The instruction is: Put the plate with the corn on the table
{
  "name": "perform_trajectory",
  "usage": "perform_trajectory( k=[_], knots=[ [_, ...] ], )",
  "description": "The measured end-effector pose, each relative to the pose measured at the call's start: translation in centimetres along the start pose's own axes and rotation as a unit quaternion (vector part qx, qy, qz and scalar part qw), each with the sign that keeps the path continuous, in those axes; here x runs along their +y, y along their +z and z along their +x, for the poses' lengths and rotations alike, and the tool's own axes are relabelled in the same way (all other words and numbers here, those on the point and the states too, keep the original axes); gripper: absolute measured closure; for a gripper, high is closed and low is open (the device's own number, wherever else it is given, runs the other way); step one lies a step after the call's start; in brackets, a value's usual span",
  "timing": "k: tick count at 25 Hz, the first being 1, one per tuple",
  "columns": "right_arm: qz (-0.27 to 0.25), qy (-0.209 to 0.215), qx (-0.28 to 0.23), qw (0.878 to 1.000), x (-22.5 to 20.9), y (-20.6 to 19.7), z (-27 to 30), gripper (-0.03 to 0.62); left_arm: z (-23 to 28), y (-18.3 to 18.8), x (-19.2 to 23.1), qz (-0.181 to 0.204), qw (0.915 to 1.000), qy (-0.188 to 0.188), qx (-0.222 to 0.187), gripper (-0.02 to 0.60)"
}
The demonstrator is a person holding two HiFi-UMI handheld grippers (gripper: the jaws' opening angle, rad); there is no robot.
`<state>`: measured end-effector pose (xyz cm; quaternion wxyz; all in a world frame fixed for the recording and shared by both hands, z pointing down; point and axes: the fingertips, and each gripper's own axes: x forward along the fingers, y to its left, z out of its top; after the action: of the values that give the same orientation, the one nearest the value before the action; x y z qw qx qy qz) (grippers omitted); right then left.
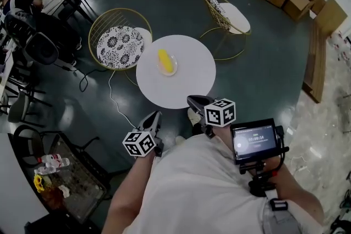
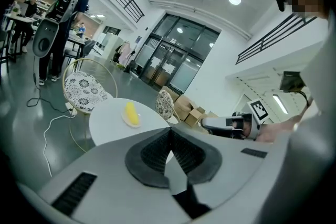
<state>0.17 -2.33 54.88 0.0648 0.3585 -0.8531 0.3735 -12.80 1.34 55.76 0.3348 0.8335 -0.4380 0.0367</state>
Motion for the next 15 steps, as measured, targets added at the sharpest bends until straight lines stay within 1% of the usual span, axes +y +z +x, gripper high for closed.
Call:
perform_trajectory(
  k=[4, 9, 15],
  knots=[
    [0.004, -0.002, -0.009, 1.0, -0.7, -0.3, 0.0, 0.588, 0.6, -0.6, 0.0, 0.003, 1.0, -0.005, 0.007, 0.575],
    [0.0, -0.008, -0.017, 1.0, 0.7, -0.9, -1.2, 0.588, -0.4, -0.8, -0.9, 0.013, 0.9998, -0.017, 0.008, 0.575],
    [0.015, -0.01, -0.022, 1.0, 1.1, -0.9, -1.2, 0.588, 0.3, -0.9, -1.2, 0.017, 0.9992, -0.028, 0.021, 0.575]
  ],
)
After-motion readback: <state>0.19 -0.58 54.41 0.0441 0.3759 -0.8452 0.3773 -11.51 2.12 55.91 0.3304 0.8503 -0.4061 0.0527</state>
